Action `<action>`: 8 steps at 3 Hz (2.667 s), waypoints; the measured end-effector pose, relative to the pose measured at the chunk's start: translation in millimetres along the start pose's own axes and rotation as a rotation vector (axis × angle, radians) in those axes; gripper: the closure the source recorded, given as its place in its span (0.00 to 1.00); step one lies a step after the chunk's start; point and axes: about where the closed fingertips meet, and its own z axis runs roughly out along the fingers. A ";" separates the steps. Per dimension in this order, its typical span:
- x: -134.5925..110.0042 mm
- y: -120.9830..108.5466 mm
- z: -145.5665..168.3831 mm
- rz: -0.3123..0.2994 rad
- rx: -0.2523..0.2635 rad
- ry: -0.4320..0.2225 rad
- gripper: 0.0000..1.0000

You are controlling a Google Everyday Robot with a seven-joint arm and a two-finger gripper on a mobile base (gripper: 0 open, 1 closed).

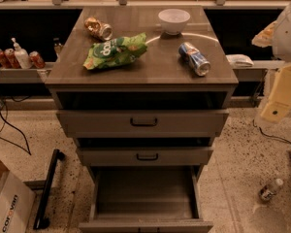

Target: Close bottom drawer

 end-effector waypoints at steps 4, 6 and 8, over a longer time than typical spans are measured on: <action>-0.7 27.3 26.5 -0.002 -0.056 -0.052 0.54; 2.6 80.6 101.4 0.005 -0.110 -0.141 0.99; 3.5 83.3 114.0 0.003 -0.103 -0.125 1.00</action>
Offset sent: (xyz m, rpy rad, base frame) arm 0.0000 0.0000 0.0000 0.0000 0.0000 0.0000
